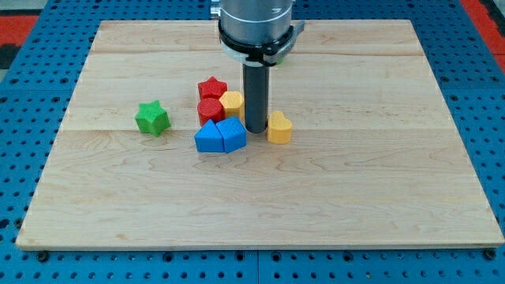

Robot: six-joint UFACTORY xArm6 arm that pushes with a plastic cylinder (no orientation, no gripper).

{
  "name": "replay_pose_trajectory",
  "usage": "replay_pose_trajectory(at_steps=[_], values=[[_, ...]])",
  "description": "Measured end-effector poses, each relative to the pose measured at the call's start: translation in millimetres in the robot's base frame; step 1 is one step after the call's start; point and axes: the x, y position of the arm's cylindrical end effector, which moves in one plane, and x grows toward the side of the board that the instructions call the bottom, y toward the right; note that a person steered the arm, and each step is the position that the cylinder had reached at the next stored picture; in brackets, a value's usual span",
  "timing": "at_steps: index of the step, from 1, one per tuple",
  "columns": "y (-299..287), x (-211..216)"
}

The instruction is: Slightly push the blue cube away from the red circle

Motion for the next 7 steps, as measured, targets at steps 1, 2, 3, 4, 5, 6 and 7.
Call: replay_pose_trajectory(at_steps=[1, 2, 3, 4, 5, 6, 7], values=[[0, 0], [-2, -2], [-16, -23], [-20, -26], [-20, -25], [-20, -12], [-20, 5]])
